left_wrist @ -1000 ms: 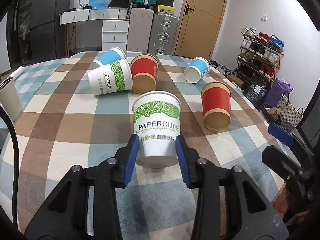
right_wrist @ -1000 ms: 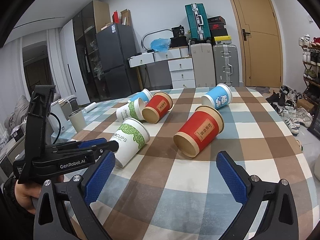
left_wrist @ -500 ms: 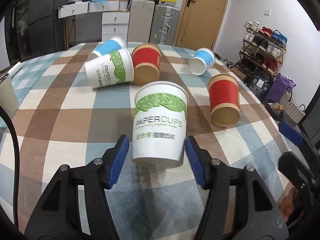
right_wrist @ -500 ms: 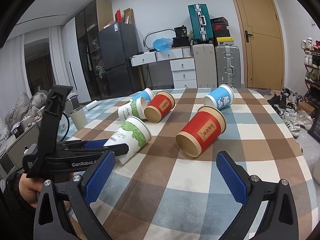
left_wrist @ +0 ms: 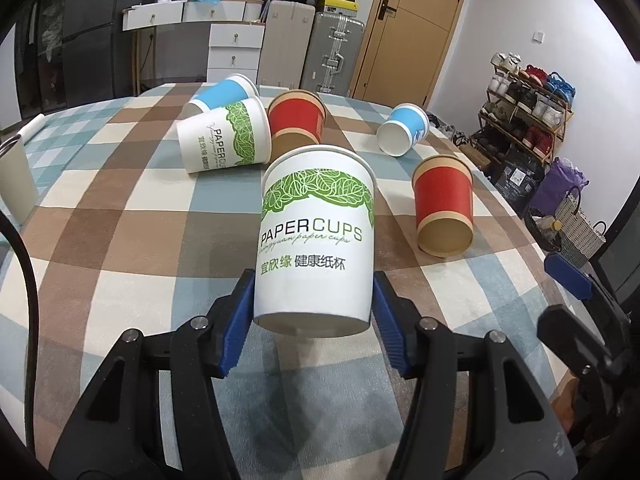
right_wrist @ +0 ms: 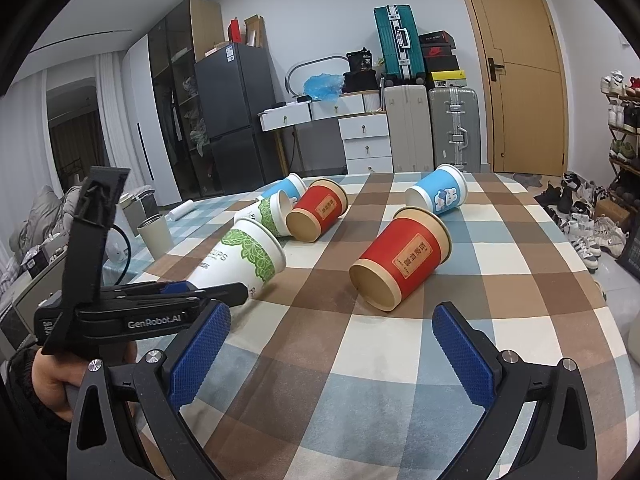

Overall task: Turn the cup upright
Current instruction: 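Lift the white cup with the left gripper and rotate it rim-up, then lower the upright white cup onto the tablecloth with the left gripper, then grasp the upright white cup with the right gripper and lift it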

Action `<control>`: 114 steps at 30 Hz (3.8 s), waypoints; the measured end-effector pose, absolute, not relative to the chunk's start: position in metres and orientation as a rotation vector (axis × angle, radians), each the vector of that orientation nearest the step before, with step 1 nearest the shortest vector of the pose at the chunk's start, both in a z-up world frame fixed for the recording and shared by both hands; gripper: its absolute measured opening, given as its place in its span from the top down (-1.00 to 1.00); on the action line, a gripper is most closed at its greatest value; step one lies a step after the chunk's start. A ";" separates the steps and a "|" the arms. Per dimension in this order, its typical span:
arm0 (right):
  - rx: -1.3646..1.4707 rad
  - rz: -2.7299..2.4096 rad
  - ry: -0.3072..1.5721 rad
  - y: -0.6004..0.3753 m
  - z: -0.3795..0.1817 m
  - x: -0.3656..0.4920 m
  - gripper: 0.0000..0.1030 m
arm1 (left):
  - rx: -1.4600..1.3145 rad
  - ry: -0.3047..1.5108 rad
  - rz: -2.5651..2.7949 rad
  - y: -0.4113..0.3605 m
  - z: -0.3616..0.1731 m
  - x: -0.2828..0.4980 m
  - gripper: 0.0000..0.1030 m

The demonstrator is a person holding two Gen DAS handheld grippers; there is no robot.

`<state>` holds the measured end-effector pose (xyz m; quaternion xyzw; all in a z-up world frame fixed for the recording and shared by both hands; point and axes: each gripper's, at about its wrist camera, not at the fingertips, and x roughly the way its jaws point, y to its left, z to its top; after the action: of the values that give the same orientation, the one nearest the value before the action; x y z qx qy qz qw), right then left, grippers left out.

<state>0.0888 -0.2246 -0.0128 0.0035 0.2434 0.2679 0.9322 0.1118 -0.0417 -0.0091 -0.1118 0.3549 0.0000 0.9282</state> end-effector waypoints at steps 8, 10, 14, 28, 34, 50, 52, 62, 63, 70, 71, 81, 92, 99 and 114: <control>-0.008 0.567 0.492 -0.216 -0.013 0.085 -1.00 | -0.219 0.668 0.022 -0.036 0.008 0.074 -0.05; -0.013 0.569 0.491 -0.214 -0.013 0.084 -1.00 | -0.216 0.657 0.020 -0.034 0.011 0.064 -0.05; -0.022 0.579 0.491 -0.209 -0.015 0.081 -1.00 | -0.203 0.638 0.019 -0.034 0.017 0.045 -0.05; -0.053 0.605 0.483 -0.197 -0.019 0.063 -1.00 | -0.231 0.638 0.026 -0.038 0.012 -0.015 -0.05; -0.058 0.604 0.481 -0.196 -0.019 0.059 -1.00 | -0.246 0.674 0.021 -0.043 -0.004 -0.028 -0.05; -0.051 0.601 0.493 -0.197 -0.023 0.061 -1.00 | -0.257 0.731 0.015 -0.051 -0.030 -0.020 -0.05; -0.051 0.600 0.493 -0.197 -0.023 0.061 -1.00 | -0.260 0.739 0.018 -0.049 -0.031 -0.018 -0.06; -0.043 0.598 0.498 -0.198 -0.024 0.063 -1.00 | -0.220 0.664 0.024 -0.035 -0.018 -0.021 -0.63; -0.043 0.598 0.497 -0.198 -0.024 0.063 -1.00 | -0.215 0.659 0.026 -0.034 -0.017 -0.022 -0.64; -0.053 0.590 0.513 -0.195 -0.022 0.062 -1.00 | -0.220 0.578 0.056 -0.009 -0.003 -0.024 -0.96; -0.052 0.592 0.516 -0.194 -0.021 0.061 -1.00 | -0.219 0.565 0.058 -0.006 0.000 -0.026 -0.97; -0.033 0.610 0.579 -0.172 -0.014 0.062 -1.00 | -0.209 0.534 0.064 0.022 0.011 -0.026 -0.97; 0.022 0.667 0.769 -0.137 -0.020 0.076 -1.00 | -0.183 0.530 0.071 0.037 -0.001 -0.026 -0.98; 0.125 0.714 0.924 -0.122 -0.031 0.096 -0.95 | -0.188 0.538 0.068 0.040 -0.008 -0.025 -0.98; 0.224 0.762 1.123 -0.108 -0.048 0.116 -0.58 | -0.190 0.539 0.062 0.041 -0.010 -0.025 -0.98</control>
<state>0.1159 -0.1078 -0.0475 0.1034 0.5181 0.3519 0.7727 -0.0250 0.0413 -0.0097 -0.0936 0.2656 0.0307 0.9590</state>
